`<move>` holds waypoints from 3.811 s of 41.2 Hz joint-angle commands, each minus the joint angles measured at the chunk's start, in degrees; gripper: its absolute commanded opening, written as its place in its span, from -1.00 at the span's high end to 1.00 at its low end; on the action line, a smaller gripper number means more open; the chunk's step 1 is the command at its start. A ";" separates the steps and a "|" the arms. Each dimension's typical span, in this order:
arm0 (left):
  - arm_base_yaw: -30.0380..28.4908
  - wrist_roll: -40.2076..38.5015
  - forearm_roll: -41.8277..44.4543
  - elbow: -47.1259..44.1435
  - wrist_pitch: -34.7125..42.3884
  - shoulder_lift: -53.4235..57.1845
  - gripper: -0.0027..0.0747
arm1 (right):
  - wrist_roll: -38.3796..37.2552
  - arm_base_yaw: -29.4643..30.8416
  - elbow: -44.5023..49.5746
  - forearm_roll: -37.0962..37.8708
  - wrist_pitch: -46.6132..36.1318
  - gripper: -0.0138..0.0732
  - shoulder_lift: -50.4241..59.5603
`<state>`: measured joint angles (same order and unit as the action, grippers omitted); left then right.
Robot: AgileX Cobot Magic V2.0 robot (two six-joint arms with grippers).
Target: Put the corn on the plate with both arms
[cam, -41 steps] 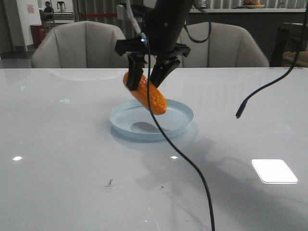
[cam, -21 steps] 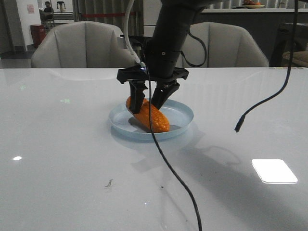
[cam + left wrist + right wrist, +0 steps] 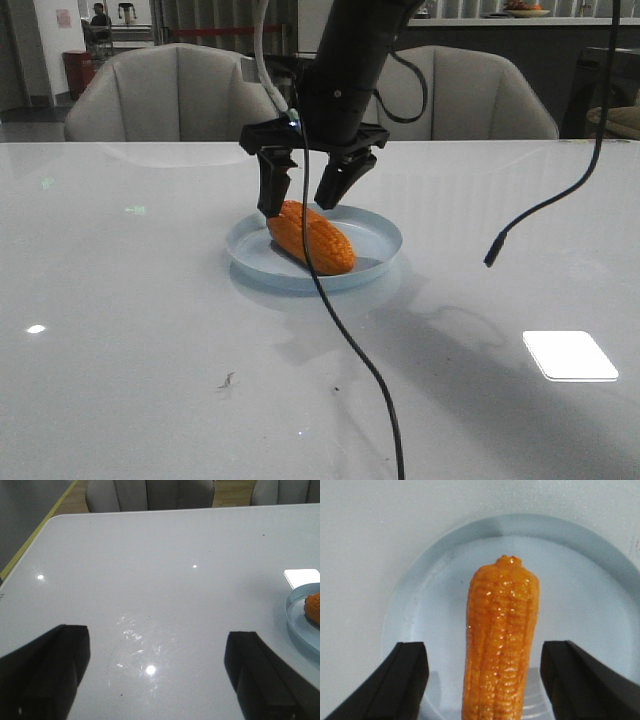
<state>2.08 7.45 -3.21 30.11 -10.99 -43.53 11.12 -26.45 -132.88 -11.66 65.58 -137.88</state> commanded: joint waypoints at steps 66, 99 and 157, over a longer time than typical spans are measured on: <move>0.07 -0.27 -0.55 1.69 5.31 -0.06 -0.62 | -2.30 29.62 72.56 9.15 -25.40 -0.65 87.39; 0.07 -0.27 -0.55 1.69 5.31 -0.06 -0.62 | -2.43 29.62 89.07 8.73 -20.05 -0.65 105.26; 1.22 -0.27 4.94 -29.79 18.66 44.65 0.70 | -2.43 29.62 89.07 8.73 -19.92 -0.65 105.26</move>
<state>3.02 7.45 1.89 1.08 2.74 0.30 8.71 2.89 -42.33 -2.61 49.36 -32.55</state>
